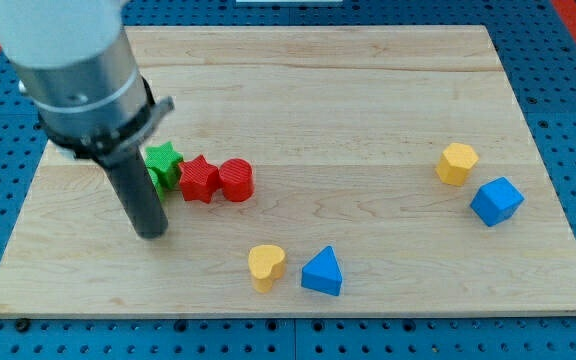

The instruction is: Push the blue triangle towards the bottom right corner of the board

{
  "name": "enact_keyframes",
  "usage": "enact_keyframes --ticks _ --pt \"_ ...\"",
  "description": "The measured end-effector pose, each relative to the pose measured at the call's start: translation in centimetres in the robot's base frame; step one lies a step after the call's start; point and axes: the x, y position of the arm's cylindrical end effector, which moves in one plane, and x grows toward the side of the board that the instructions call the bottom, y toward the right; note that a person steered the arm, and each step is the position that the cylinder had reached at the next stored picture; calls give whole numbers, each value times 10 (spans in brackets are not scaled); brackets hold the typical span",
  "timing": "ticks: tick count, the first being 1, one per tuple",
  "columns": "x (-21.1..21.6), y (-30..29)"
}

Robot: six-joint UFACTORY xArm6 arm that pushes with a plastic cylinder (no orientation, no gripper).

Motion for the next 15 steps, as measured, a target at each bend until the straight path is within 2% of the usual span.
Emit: enact_keyframes --ticks 1,2,4,6,7,8,10,12,14,15 --pt "57 1" --pt "68 36" --pt "35 118" --pt "31 216" --pt "31 239" --pt "32 241" --pt "68 210" --pt "69 234" --pt "68 382" --pt "68 408"
